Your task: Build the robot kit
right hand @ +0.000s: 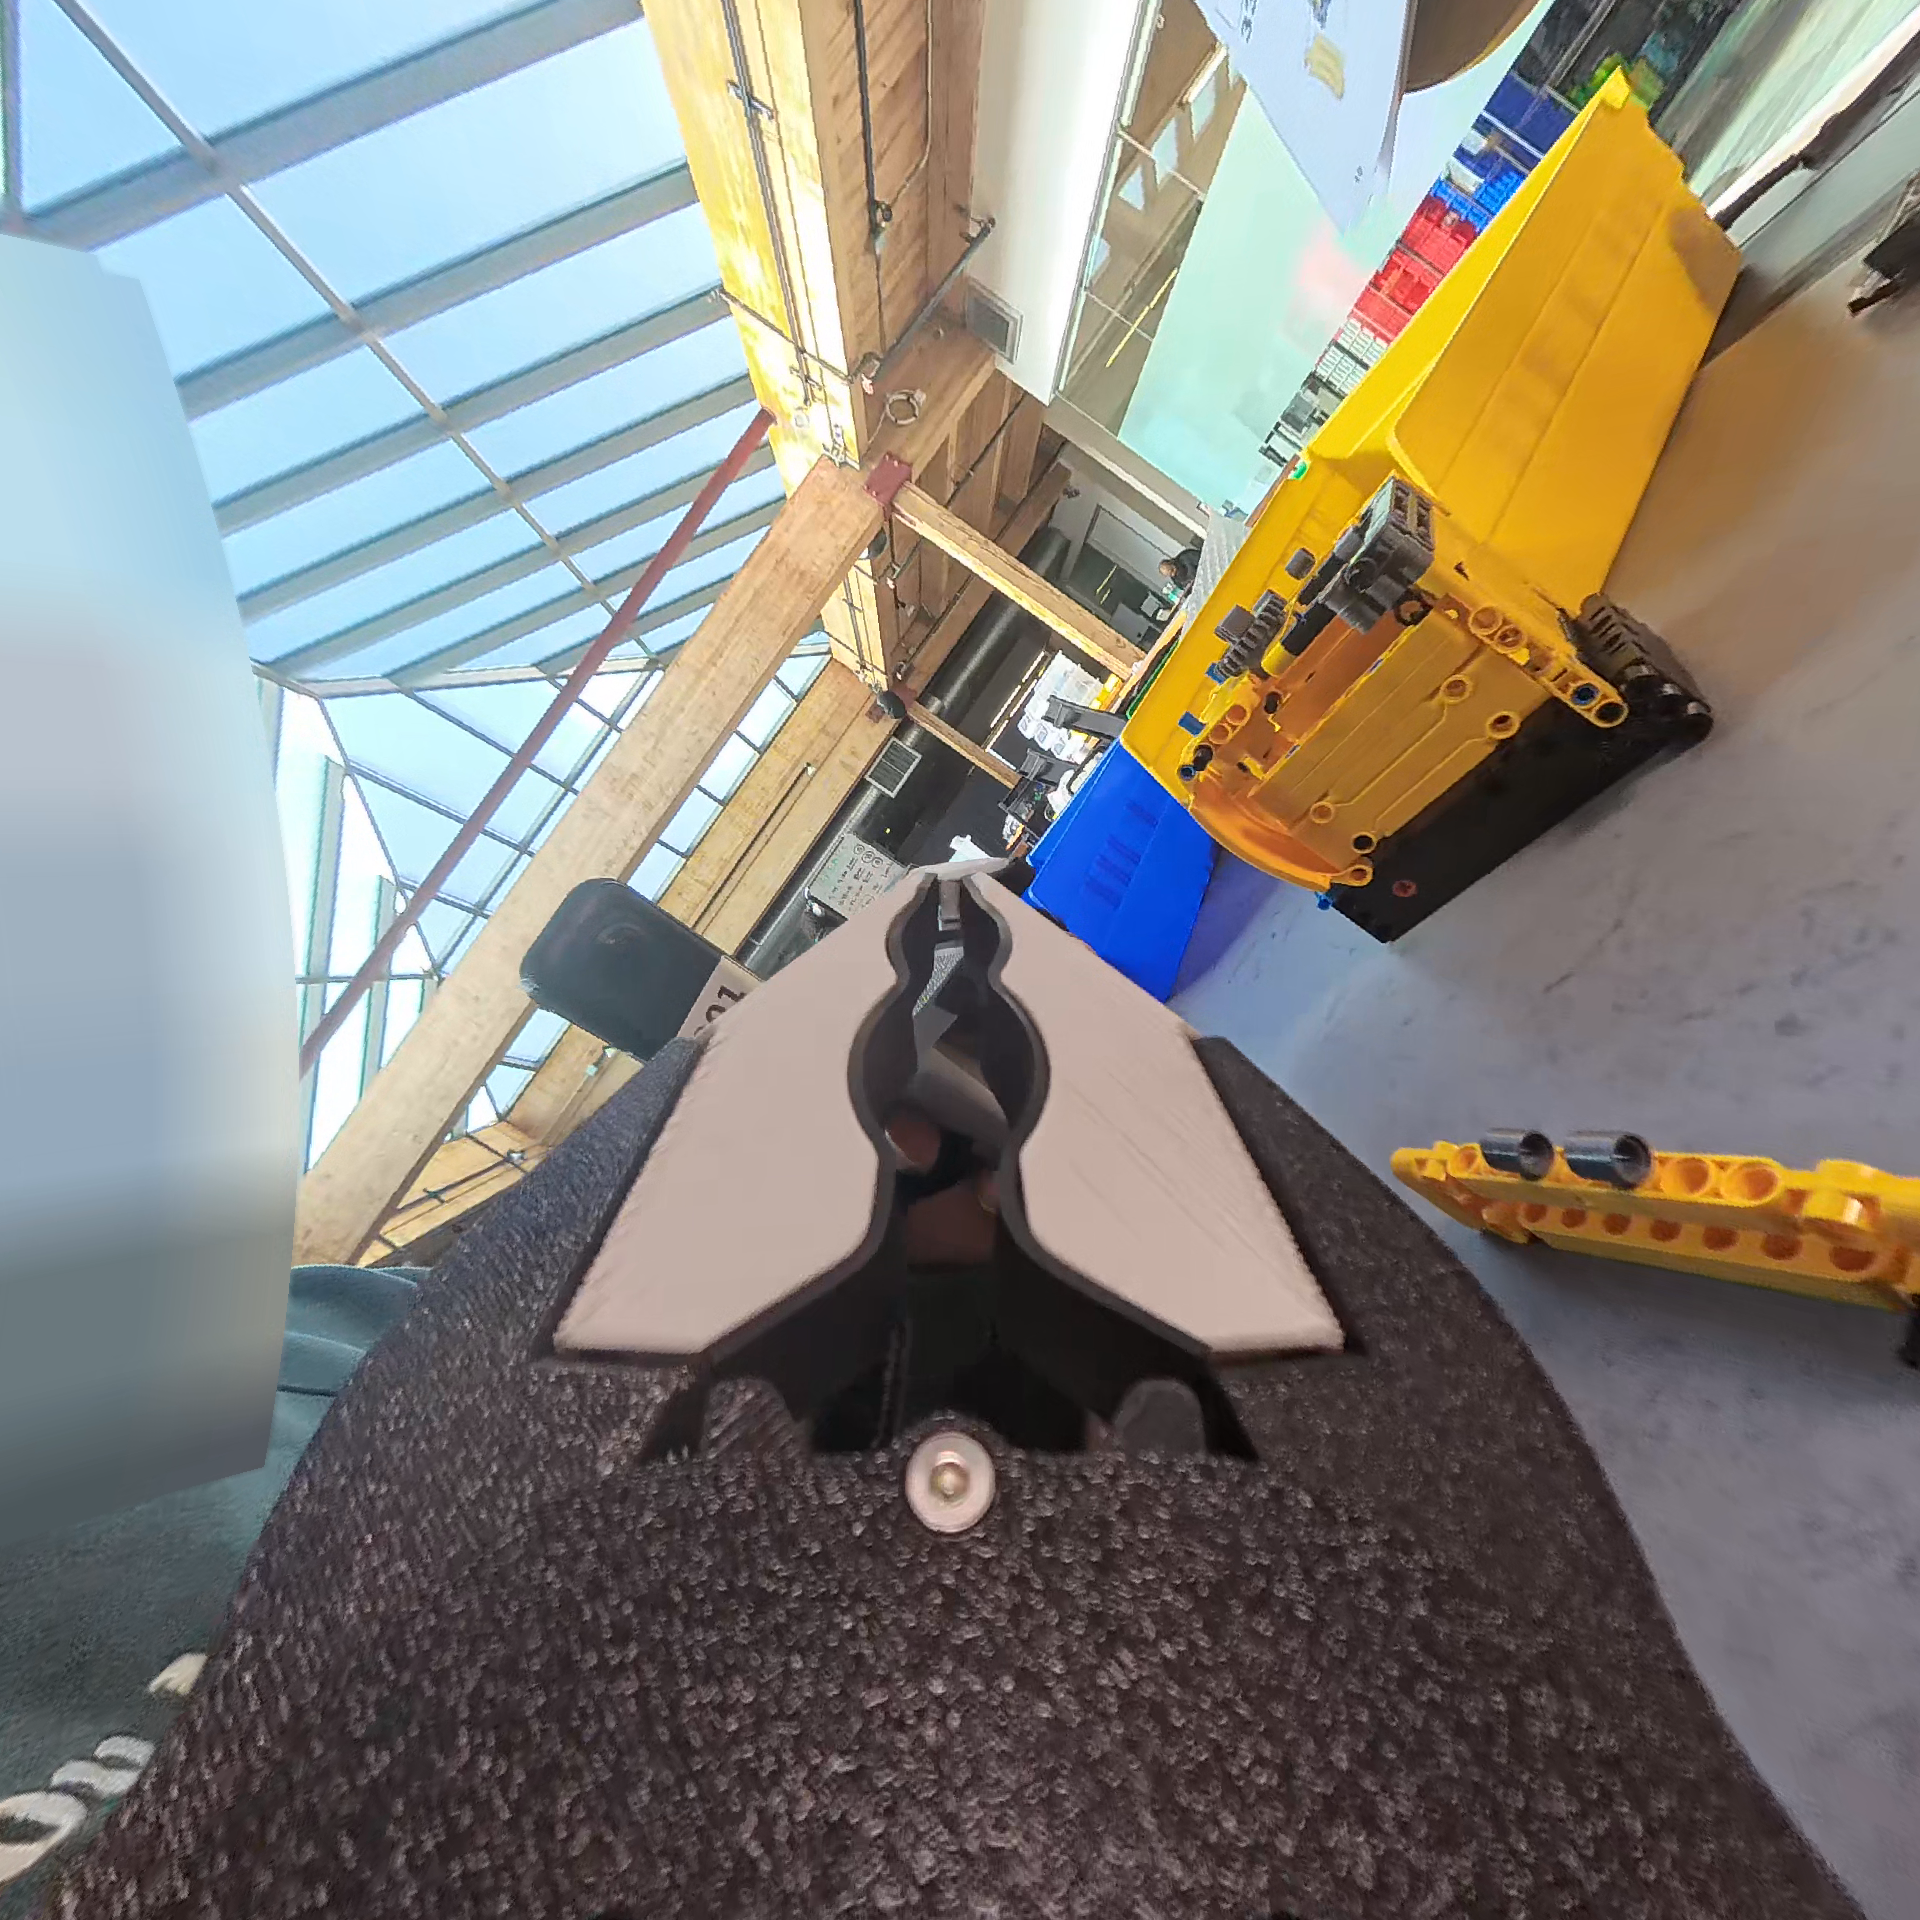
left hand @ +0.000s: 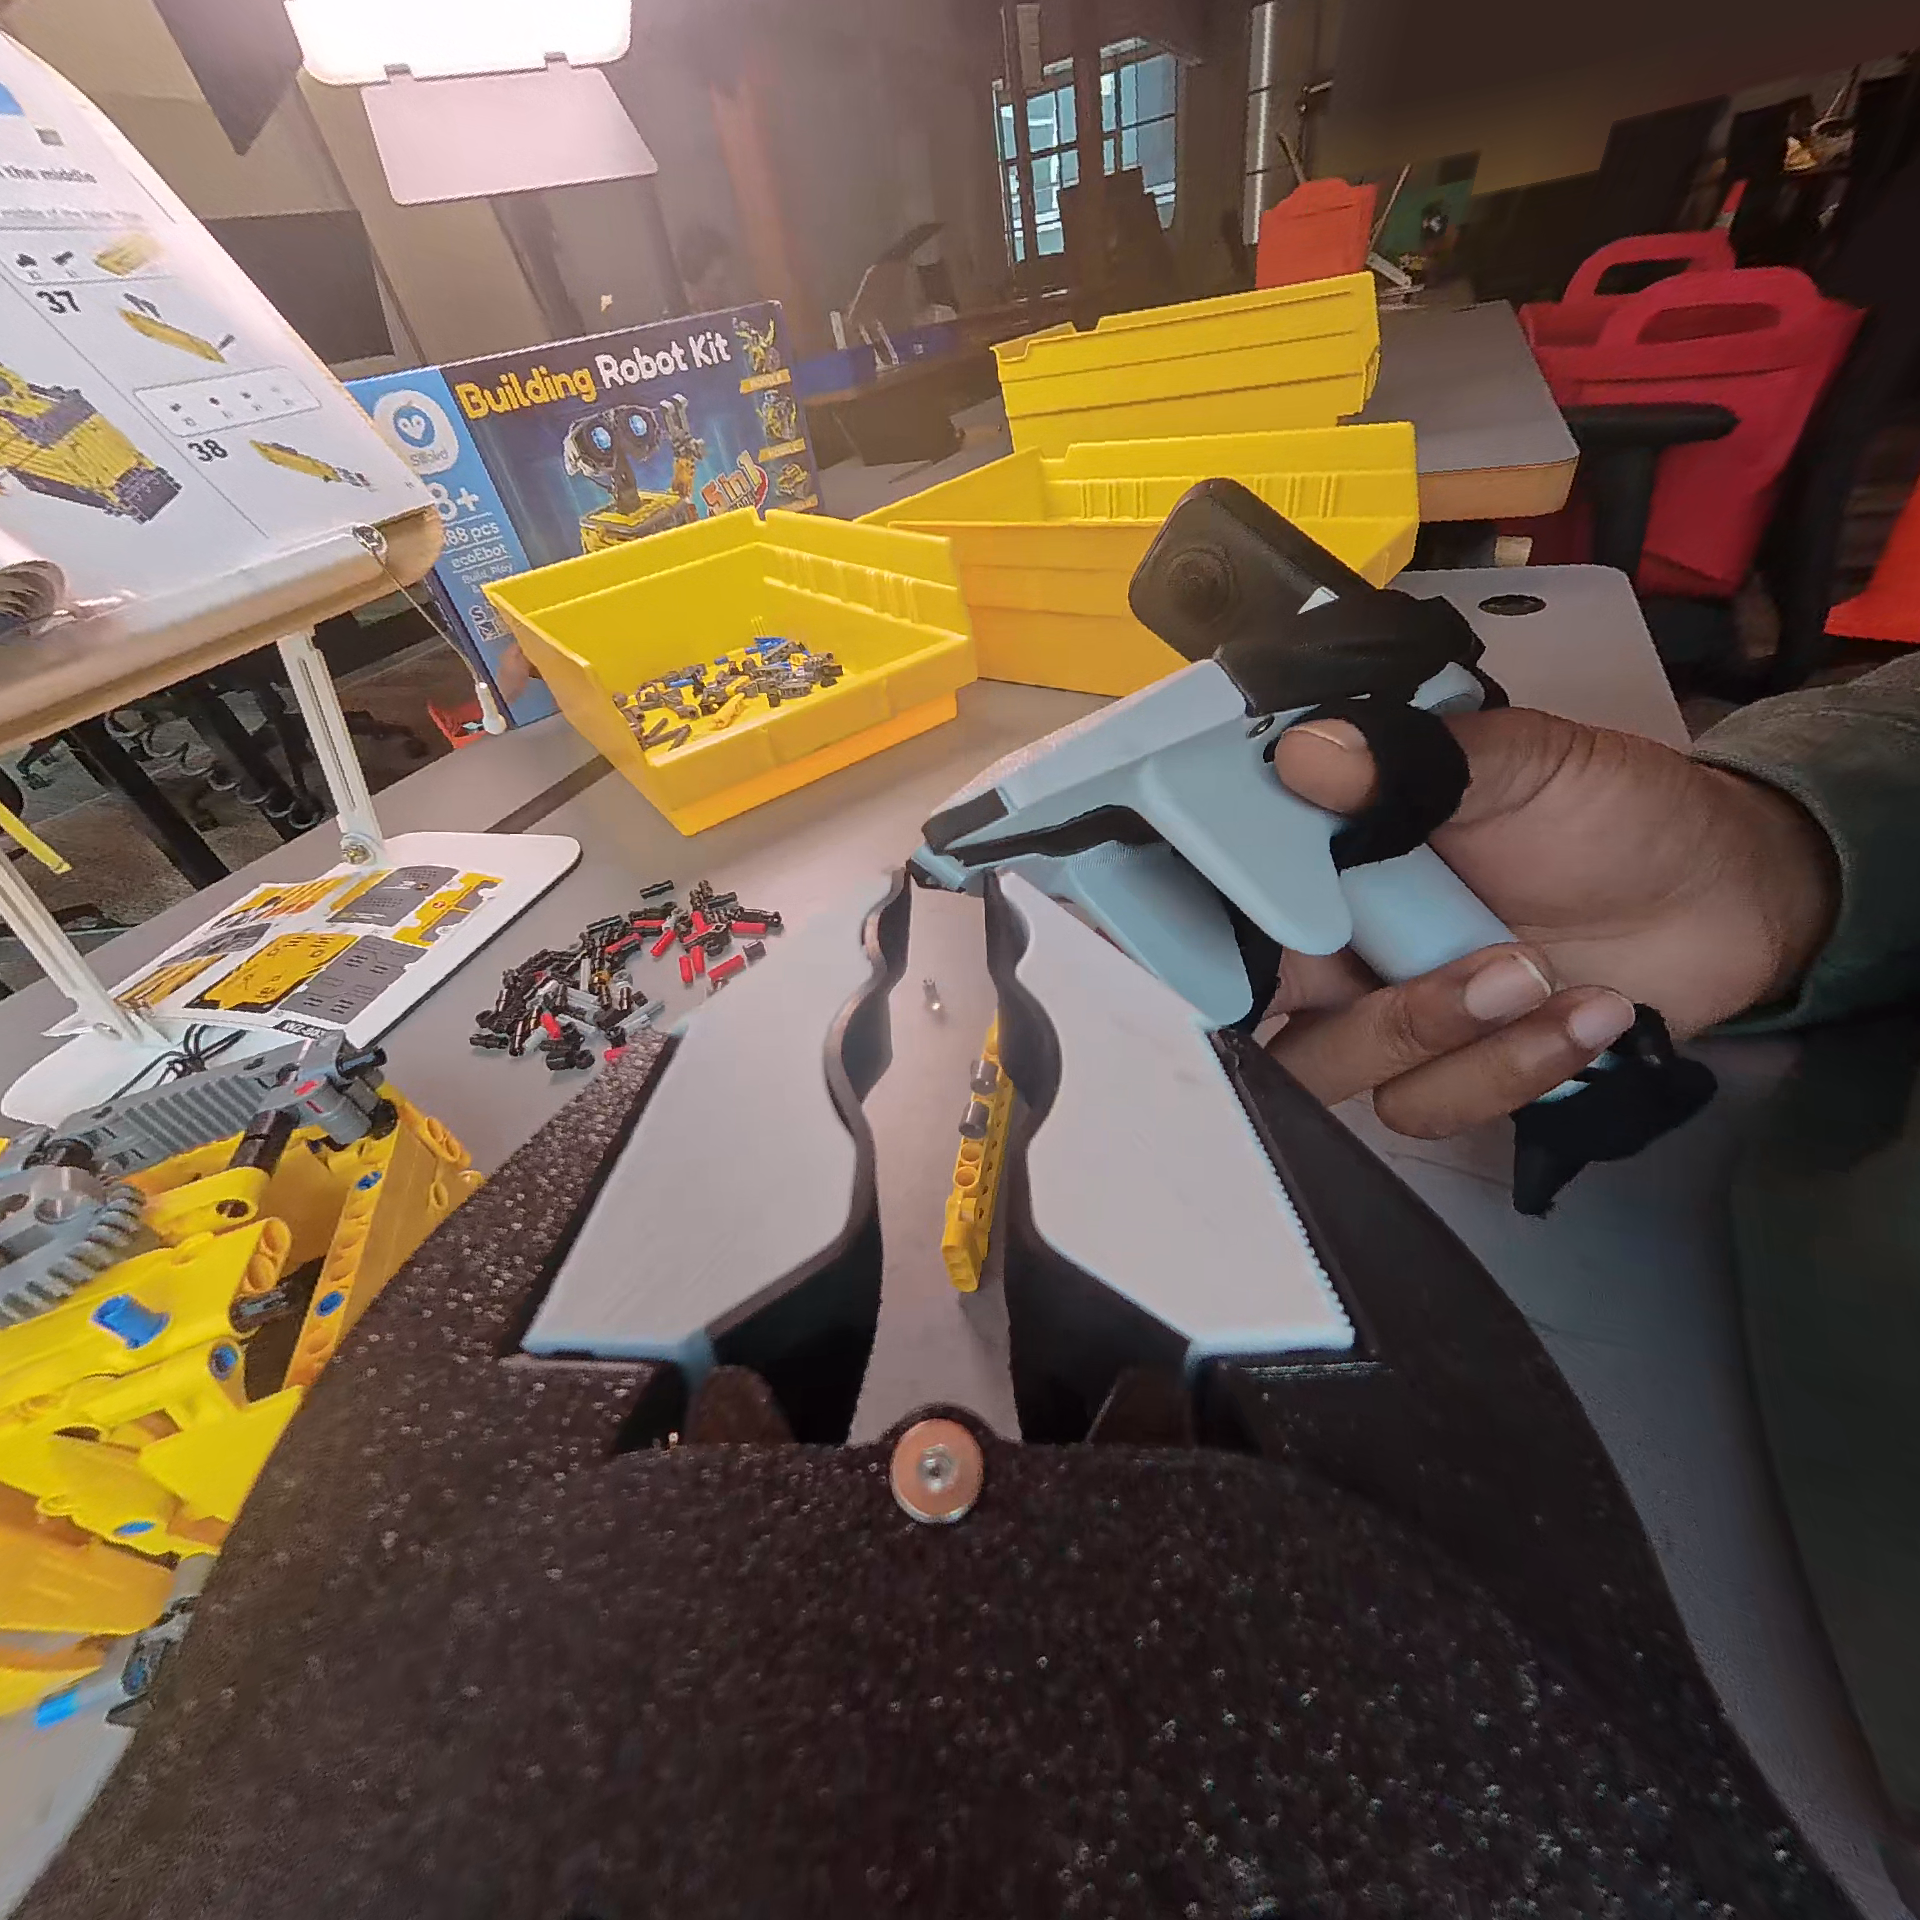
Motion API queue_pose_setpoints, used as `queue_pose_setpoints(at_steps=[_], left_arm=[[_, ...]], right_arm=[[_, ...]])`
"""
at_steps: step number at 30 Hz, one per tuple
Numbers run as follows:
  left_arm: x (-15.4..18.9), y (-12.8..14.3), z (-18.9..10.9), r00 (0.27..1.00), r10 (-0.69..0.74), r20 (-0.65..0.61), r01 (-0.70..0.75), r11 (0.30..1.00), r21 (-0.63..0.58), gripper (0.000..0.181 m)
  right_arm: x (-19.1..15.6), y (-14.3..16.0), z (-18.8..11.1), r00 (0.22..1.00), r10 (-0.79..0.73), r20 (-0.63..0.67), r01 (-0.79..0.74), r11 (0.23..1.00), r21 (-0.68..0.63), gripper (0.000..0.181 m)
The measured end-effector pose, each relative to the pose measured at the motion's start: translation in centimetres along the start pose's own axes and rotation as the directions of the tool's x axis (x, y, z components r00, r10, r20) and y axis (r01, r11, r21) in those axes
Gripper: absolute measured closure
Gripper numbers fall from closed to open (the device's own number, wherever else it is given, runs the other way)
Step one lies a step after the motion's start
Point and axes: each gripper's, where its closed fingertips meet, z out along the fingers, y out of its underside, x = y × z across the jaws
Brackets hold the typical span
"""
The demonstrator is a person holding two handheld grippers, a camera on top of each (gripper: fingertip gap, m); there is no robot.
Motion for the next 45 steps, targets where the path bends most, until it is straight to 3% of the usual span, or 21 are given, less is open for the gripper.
queue_pose_setpoints(at_steps=[7,11,15,21,24,30,45], left_arm=[[0.1,-0.2,-0.2,1.0,-0.003,-0.017,0.003,1.0,0.005,0.172],[0.4,-0.1,-0.2,0.999,-0.009,-0.044,0.009,1.0,-0.003,0.173],[1.3,-0.6,-0.5,0.992,0.037,-0.119,-0.036,0.999,0.009,0.174],[3.9,0.0,-0.9,0.948,0.222,-0.229,-0.231,0.973,-0.013,0.177],[4.3,0.8,-0.6,0.931,0.287,-0.225,-0.304,0.952,-0.046,0.177],[4.3,1.7,-0.2,0.92,0.327,-0.214,-0.351,0.933,-0.081,0.177],[4.1,2.5,0.0,0.897,0.399,-0.192,-0.426,0.896,-0.127,0.177]], right_arm=[[0.5,0.0,-0.5,0.994,-0.098,-0.05,0.096,0.994,-0.043,0.178],[0.4,0.1,-0.7,0.997,-0.076,-0.025,0.074,0.995,-0.064,0.178],[-0.5,0.6,-1.2,0.988,-0.149,0.03,0.152,0.972,-0.181,0.177],[-1.5,2.7,-3.7,0.929,-0.343,0.138,0.361,0.763,-0.536,0.181],[-0.4,3.1,-4.5,0.877,-0.464,0.123,0.429,0.643,-0.634,0.168],[0.6,3.0,-4.5,0.816,-0.566,0.119,0.49,0.568,-0.661,0.168],[1.2,3.5,-4.4,0.84,-0.534,0.093,0.443,0.578,-0.685,0.175]])
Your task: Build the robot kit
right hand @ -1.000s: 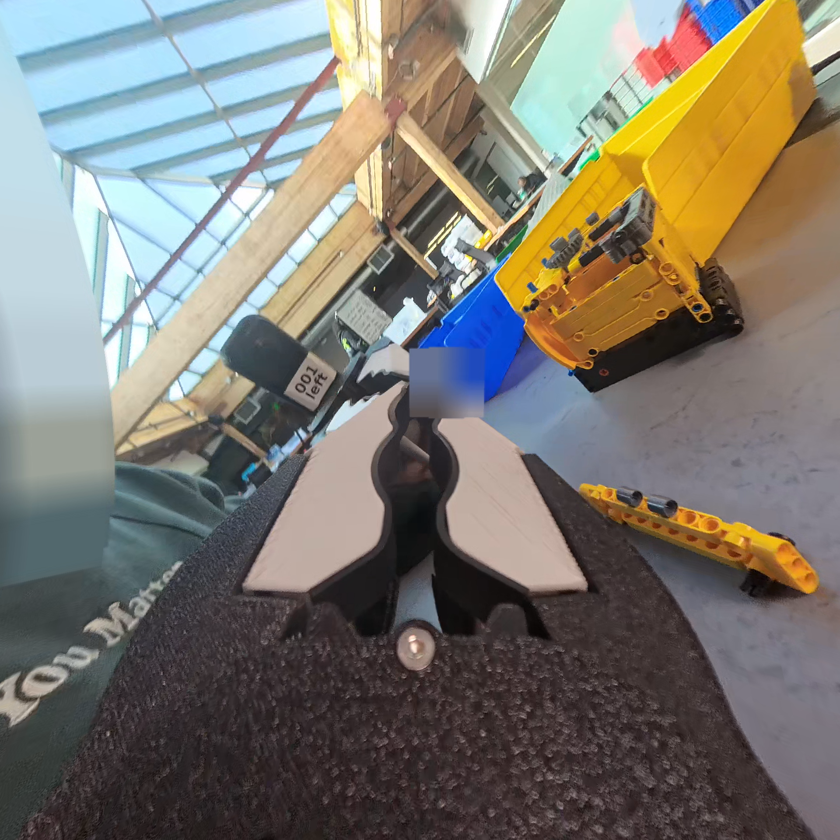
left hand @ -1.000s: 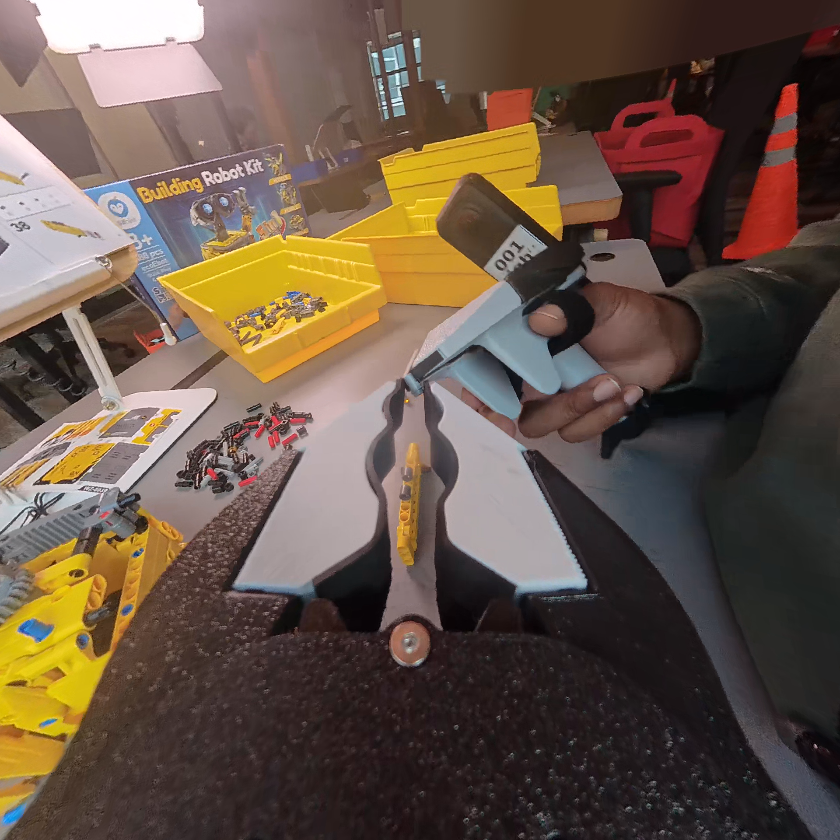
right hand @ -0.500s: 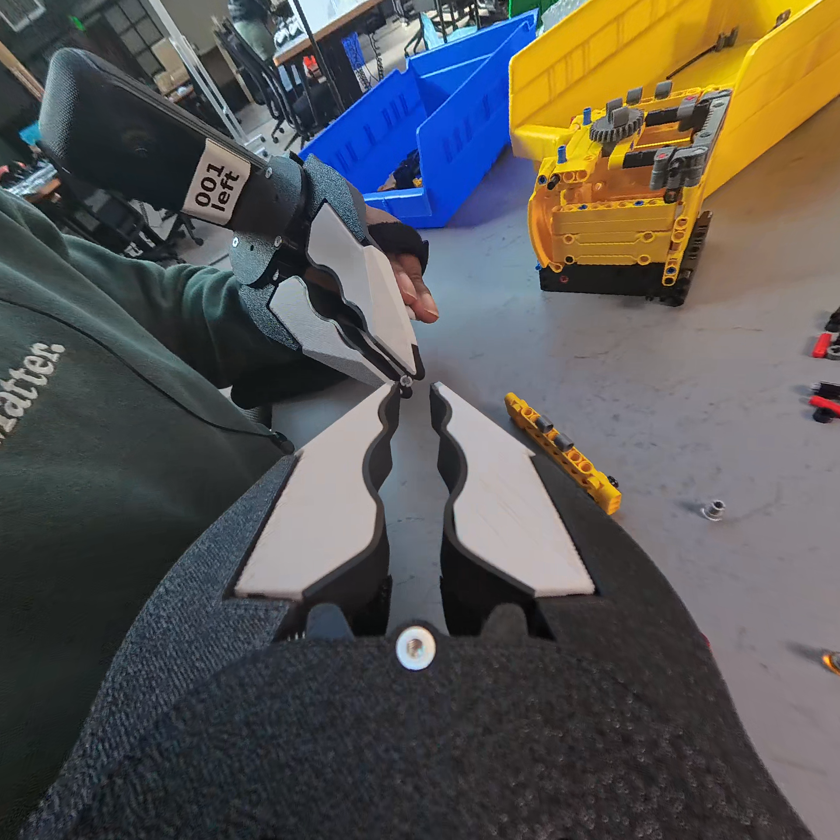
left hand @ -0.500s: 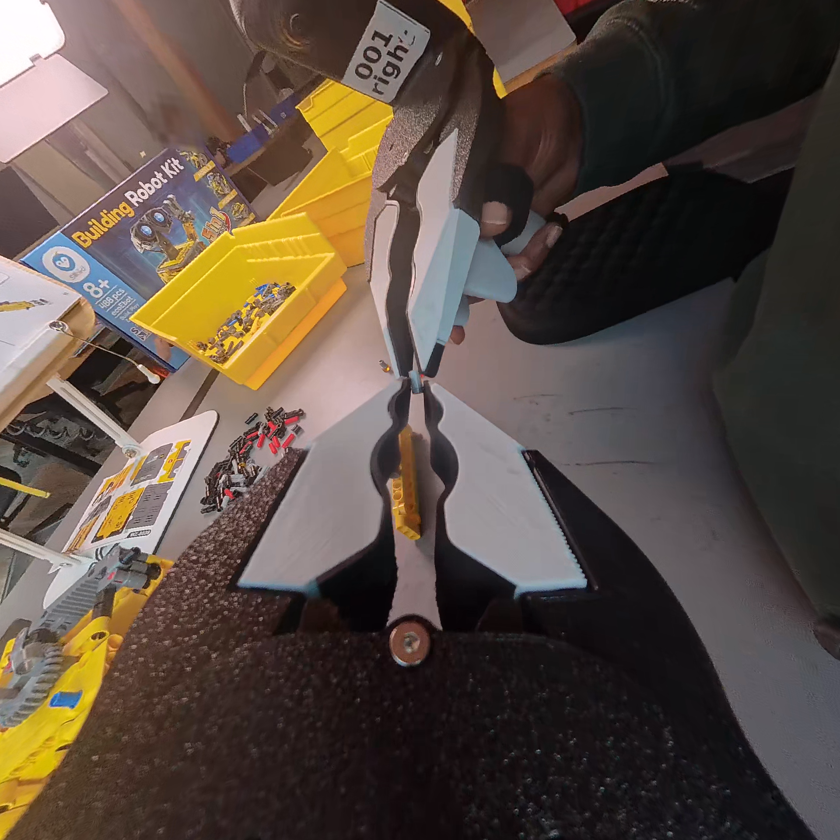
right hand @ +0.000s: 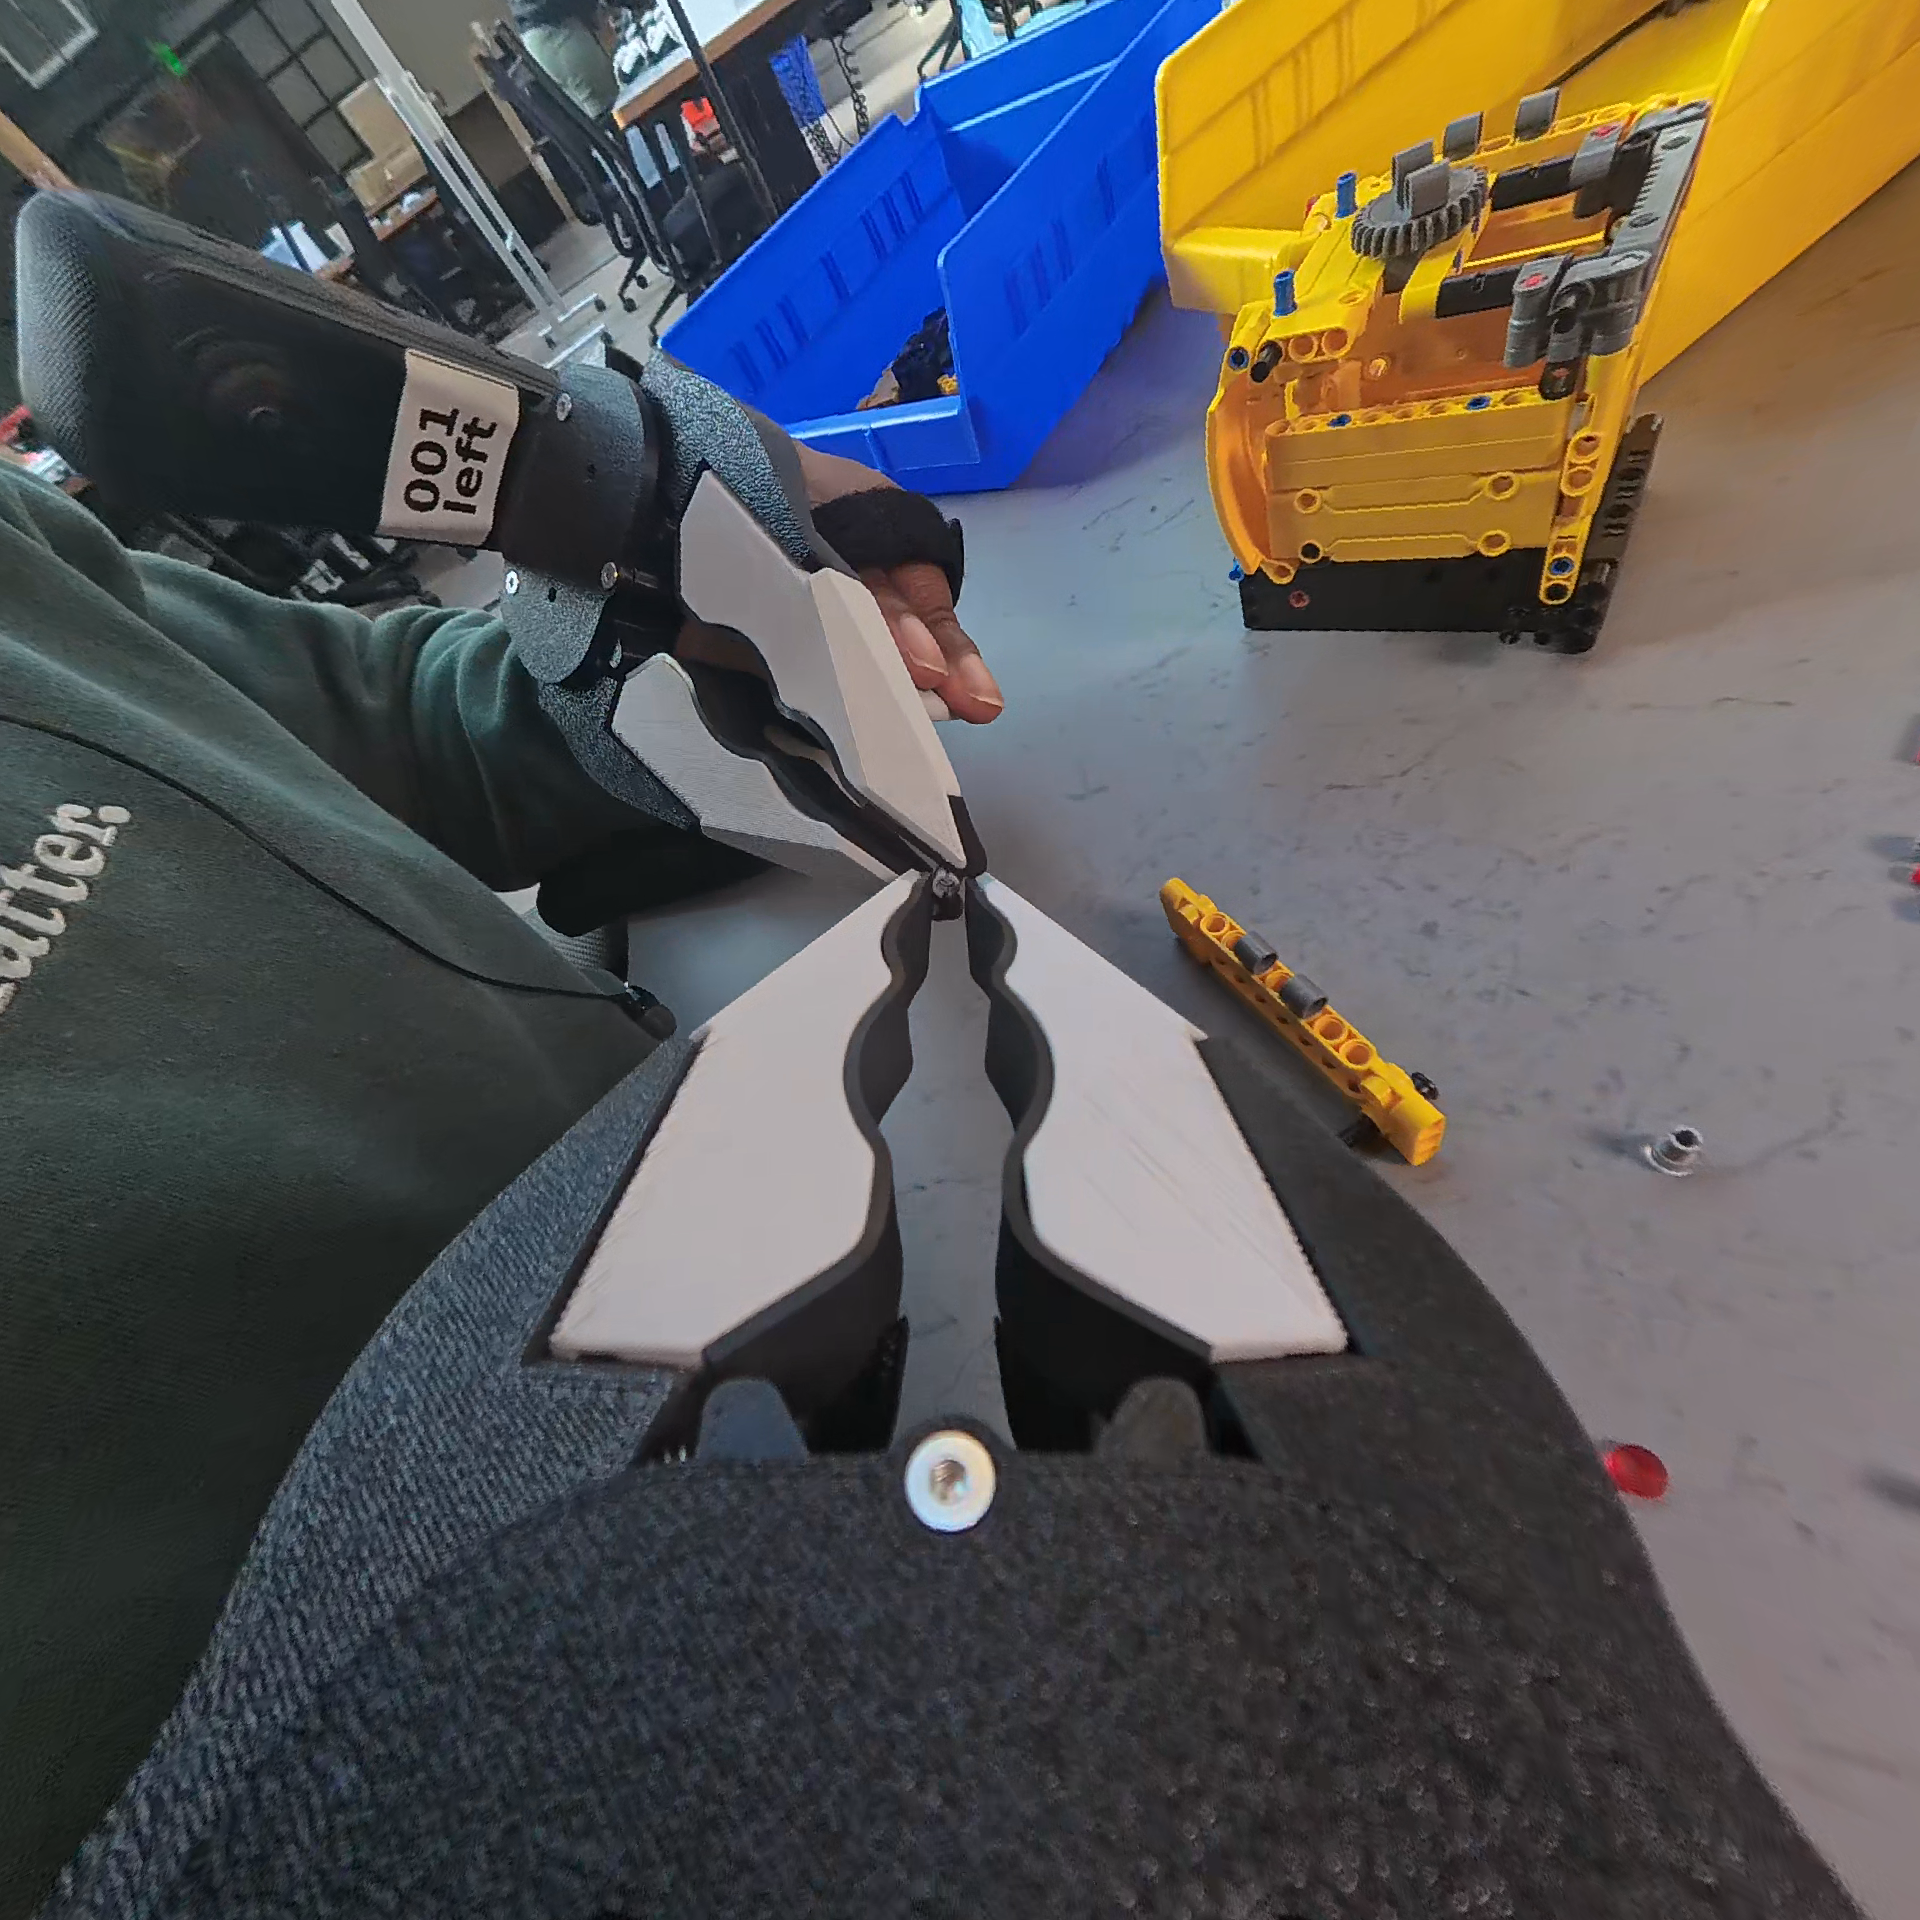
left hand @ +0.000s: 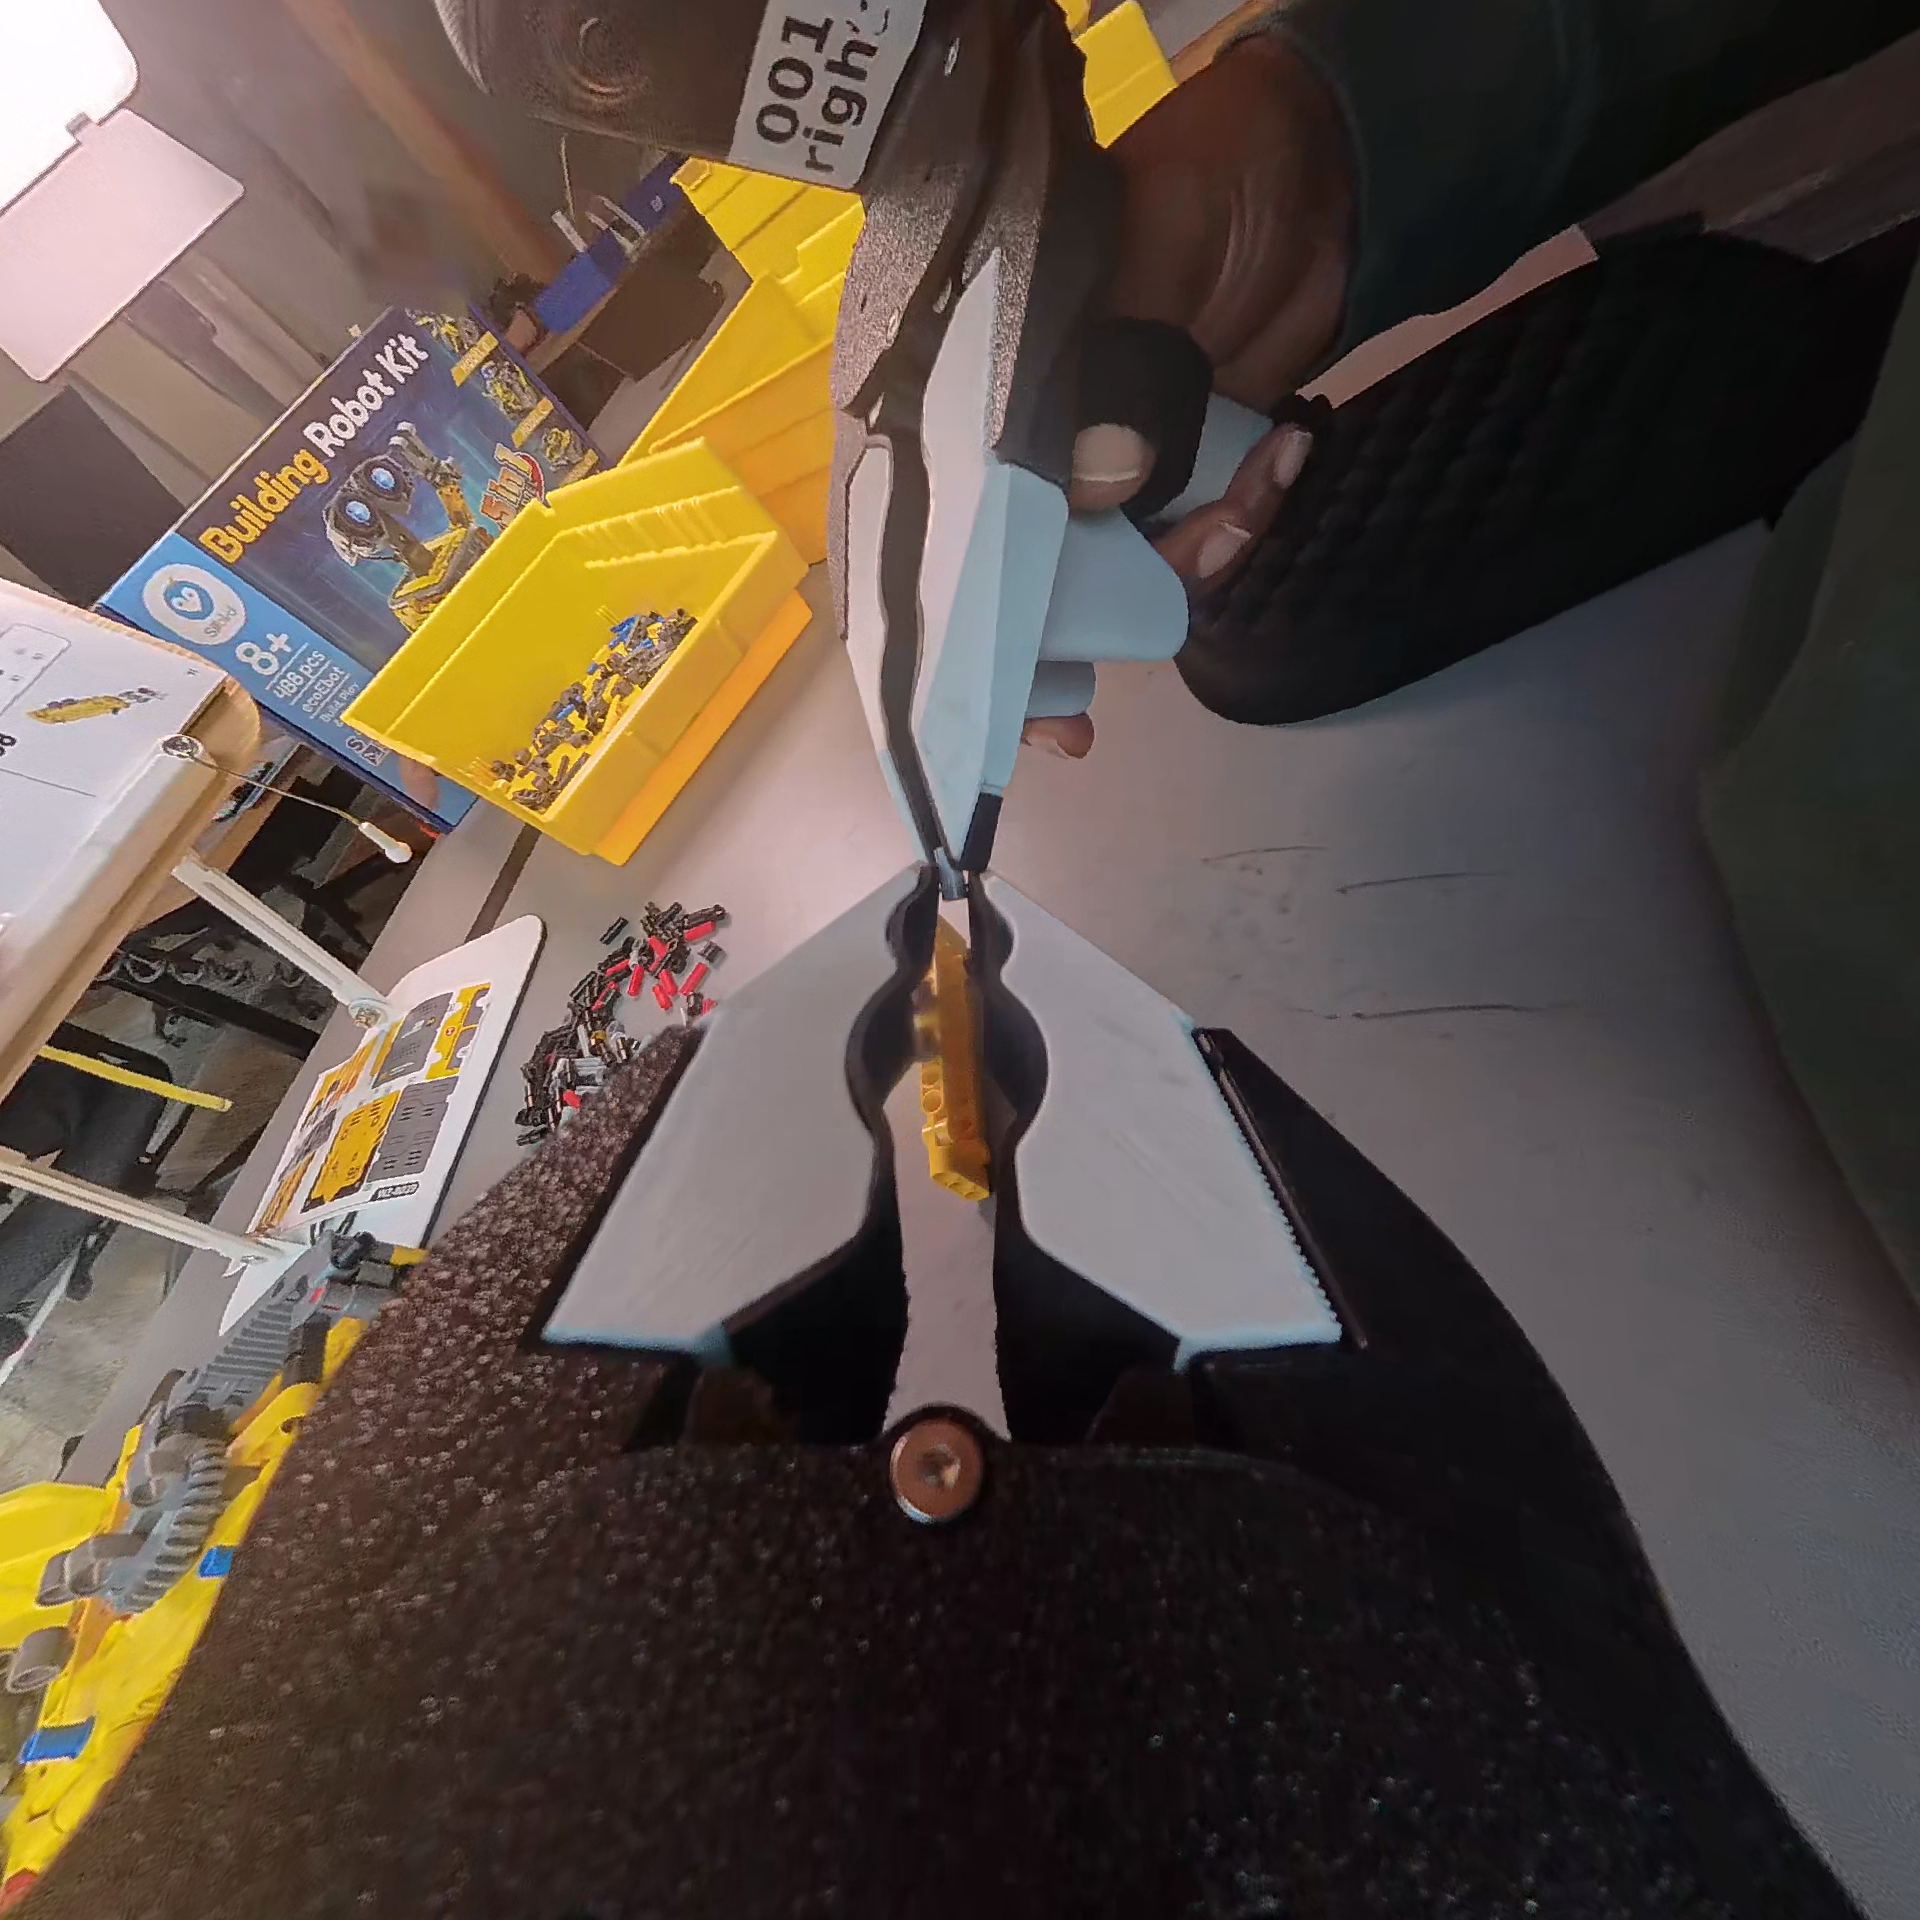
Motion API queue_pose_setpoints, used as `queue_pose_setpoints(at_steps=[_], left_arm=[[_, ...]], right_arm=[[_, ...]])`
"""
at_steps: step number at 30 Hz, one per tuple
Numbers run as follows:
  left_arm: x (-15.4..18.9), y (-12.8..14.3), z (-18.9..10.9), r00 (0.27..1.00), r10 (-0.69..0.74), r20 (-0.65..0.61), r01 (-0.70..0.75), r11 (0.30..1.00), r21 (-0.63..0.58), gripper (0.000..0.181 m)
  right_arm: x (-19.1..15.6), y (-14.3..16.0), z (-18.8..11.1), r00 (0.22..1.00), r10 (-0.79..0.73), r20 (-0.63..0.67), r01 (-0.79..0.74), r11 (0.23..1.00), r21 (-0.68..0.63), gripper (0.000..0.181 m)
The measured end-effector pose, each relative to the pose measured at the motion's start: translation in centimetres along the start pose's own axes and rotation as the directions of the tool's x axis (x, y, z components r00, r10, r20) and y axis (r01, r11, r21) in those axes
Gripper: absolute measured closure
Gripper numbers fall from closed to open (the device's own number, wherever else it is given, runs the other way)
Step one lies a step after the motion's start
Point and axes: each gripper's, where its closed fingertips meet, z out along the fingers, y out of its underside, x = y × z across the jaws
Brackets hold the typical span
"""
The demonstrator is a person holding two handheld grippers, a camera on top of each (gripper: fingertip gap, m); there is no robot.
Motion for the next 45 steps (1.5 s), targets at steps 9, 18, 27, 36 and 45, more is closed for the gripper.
queue_pose_setpoints(at_steps=[9,18,27,36,45], left_arm=[[-0.5,1.1,0.1,0.985,0.152,0.081,-0.142,0.984,-0.11,0.177],[0.0,-0.1,0.0,1.0,0.021,0.022,-0.021,1.0,0.001,0.174],[-2.3,1.1,-0.2,0.97,-0.24,0.042,0.238,0.971,0.03,0.163],[-2.3,4.4,0.8,0.942,-0.331,0.056,0.336,0.936,-0.106,0.163],[-1.6,5.2,1.0,0.931,-0.366,0.011,0.363,0.919,-0.153,0.162]], right_arm=[[0.8,0.0,0.8,0.991,0.134,0.001,-0.134,0.99,0.047,0.177],[-0.2,0.0,-0.2,1.0,-0.009,0.018,0.008,0.997,0.074,0.178],[6.1,2.3,-5.3,0.932,-0.33,-0.153,0.265,0.904,-0.335,0.178],[11.8,7.1,-7.4,0.881,-0.47,0.041,0.309,0.507,-0.805,0.177],[12.0,7.5,-7.1,0.904,-0.423,0.062,0.278,0.471,-0.837,0.178]])
